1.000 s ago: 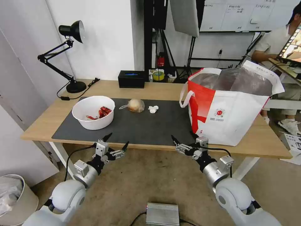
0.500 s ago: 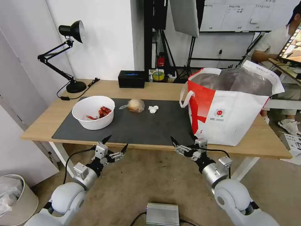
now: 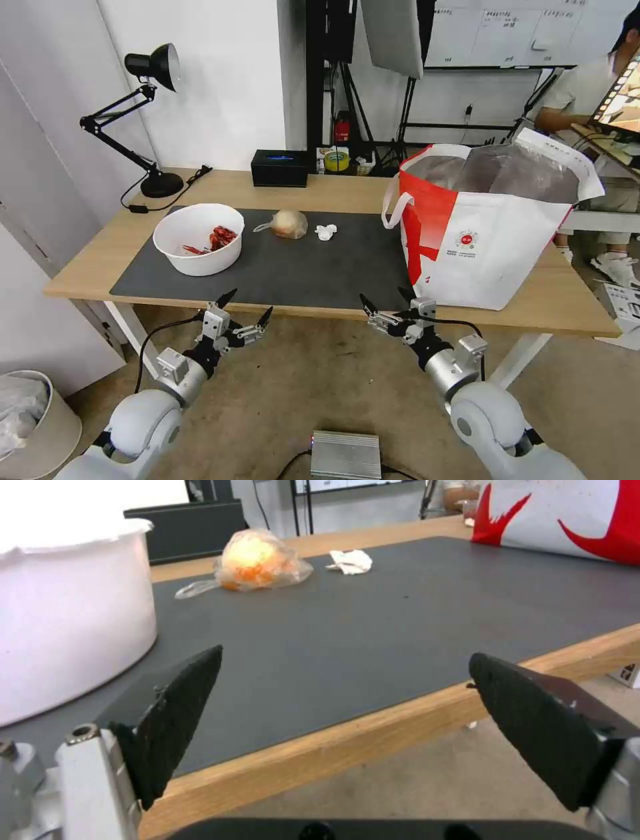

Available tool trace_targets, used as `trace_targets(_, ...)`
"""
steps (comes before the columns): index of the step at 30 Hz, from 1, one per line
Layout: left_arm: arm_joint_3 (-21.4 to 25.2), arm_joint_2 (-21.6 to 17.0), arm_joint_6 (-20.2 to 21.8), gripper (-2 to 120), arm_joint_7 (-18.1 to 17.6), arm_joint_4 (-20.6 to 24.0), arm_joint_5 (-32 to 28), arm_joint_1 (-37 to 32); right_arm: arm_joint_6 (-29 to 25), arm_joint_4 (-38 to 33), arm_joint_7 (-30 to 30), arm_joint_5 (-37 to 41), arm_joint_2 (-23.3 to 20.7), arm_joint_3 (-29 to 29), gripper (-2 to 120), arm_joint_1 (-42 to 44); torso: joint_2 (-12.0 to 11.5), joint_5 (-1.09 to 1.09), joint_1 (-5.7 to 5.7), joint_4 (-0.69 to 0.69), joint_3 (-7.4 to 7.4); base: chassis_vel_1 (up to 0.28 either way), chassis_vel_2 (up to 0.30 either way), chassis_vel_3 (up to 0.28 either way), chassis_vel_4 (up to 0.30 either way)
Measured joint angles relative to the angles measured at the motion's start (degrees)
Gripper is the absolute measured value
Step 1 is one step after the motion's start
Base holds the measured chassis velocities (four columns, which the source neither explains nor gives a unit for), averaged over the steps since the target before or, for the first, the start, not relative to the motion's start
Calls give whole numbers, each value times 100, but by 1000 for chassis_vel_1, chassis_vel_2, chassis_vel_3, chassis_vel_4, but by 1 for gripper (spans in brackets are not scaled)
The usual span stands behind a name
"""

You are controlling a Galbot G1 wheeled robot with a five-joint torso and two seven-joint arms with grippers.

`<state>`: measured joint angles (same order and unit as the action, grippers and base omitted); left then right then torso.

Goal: Pick up the trash from the table and place it into the takeout bag.

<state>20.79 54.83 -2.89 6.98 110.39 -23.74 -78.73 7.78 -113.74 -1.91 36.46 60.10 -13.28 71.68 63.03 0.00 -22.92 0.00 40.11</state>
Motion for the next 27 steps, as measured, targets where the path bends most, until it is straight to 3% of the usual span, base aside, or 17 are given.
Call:
trace_targets(7, 31, -27, 0, 100, 1, 42, 0, -17, 332, 271, -403, 341, -2, 575, 100, -1017, 0, 0, 0, 0, 0, 0, 0, 0, 0)
trace_targets(11, 57, -57, 0, 100, 3, 67, 0, -51, 581, 650, -1062, 432, 250, 1163, 100, -1885, -1, 0, 0, 1, 0, 0, 0, 0, 0)
trace_targets(19, 111, -9, 3, 100, -1, 103, 22, -124, 1014, 1440, -2084, 458, 784, 1805, 100, -2888, -1, -1, -1, 0, 1, 0, 0, 0, 0)
trace_targets(27, 162, 44, 2, 100, -4, 119, 59, -197, 1212, 2312, -2616, 475, 1315, 2118, 100, -3651, -1, -1, 0, 1, 1, 0, 0, 0, 0)
